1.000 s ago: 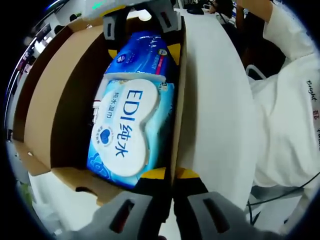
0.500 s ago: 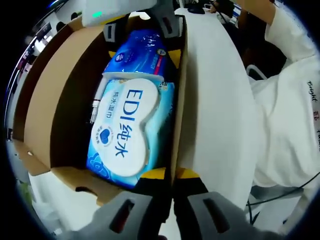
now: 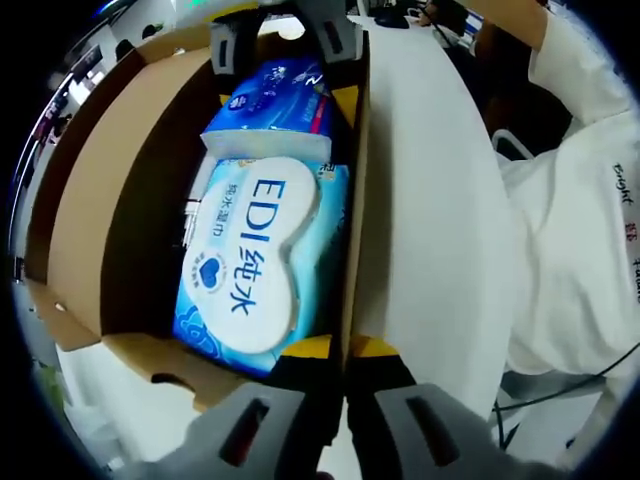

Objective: Operate the shoe box by opening the lid, removing the specified soft item, and placing it in the target area until the item is outside and the box remains undamaged.

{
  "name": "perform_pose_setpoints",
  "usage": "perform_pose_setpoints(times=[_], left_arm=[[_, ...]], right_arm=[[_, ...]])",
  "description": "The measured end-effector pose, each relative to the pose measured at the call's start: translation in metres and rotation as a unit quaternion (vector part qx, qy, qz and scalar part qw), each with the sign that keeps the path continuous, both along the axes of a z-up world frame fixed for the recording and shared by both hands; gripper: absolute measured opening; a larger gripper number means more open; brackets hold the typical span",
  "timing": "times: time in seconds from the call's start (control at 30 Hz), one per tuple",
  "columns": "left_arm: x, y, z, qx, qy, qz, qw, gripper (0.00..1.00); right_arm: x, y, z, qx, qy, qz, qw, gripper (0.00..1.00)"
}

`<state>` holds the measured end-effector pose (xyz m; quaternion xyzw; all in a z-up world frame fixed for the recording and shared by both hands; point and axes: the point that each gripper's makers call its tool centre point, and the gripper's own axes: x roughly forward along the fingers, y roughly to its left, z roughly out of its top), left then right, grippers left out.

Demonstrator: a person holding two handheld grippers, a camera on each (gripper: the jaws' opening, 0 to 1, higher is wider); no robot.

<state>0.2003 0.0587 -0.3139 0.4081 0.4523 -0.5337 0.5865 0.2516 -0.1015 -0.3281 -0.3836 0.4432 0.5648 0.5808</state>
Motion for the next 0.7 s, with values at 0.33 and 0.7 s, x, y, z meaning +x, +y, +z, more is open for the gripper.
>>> perform_pose_setpoints(times=[0.33, 0.7], left_arm=[[0.016, 0.0, 0.002, 0.0, 0.003, 0.004, 1.0, 0.02], [0.013, -0.001, 0.001, 0.002, 0.0, 0.003, 1.0, 0.02]], right_arm=[[0.009, 0.004, 0.015, 0.086, -0.014, -0.004, 0.9962, 0.65], [0.001, 0.024, 0.06, 0.164, -0.031, -0.012, 0.986, 0.66]])
